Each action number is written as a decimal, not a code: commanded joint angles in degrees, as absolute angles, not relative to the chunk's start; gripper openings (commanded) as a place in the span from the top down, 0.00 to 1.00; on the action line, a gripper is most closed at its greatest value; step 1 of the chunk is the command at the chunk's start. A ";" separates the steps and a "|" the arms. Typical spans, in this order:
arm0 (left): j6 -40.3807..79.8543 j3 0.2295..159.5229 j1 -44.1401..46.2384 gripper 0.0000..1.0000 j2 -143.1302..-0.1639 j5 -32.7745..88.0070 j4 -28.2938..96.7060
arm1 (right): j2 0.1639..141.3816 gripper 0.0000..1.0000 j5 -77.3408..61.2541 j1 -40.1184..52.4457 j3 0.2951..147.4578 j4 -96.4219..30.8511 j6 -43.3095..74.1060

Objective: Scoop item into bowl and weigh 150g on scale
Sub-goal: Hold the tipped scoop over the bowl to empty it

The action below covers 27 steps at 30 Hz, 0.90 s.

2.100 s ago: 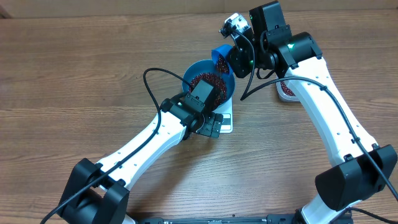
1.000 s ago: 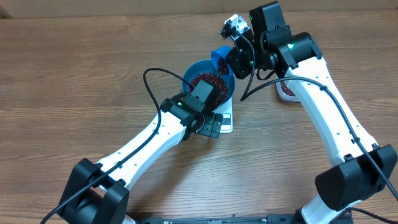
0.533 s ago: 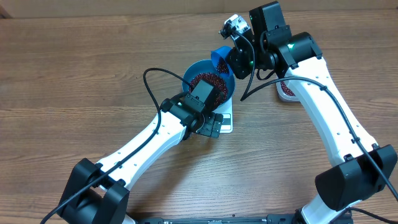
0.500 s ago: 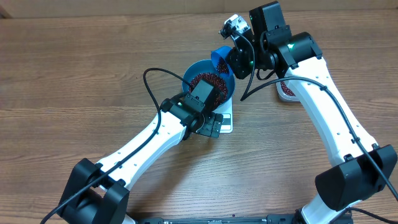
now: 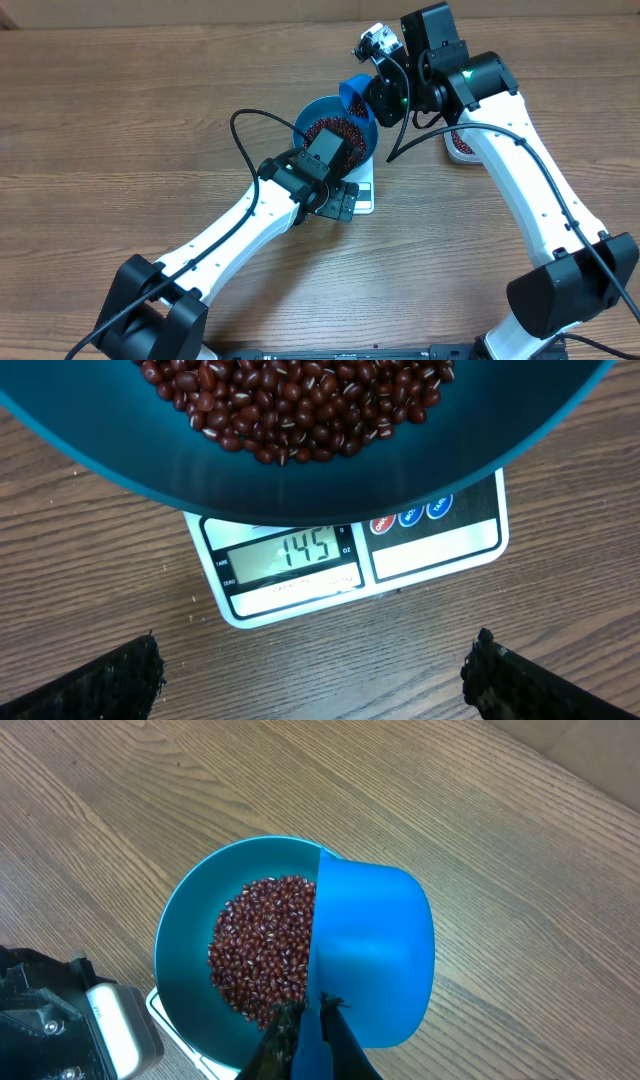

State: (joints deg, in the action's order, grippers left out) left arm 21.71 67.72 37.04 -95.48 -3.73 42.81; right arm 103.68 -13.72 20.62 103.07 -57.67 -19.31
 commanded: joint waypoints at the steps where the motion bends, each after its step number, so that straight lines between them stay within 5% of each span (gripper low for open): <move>1: 21.89 67.44 36.77 0.01 -95.70 -4.67 42.81 | 103.53 0.96 -14.44 20.62 105.08 -57.39 -19.55; 27: 21.87 67.44 36.77 0.00 -95.70 -4.67 42.81 | 103.53 0.96 -15.49 20.51 105.08 -57.34 -19.46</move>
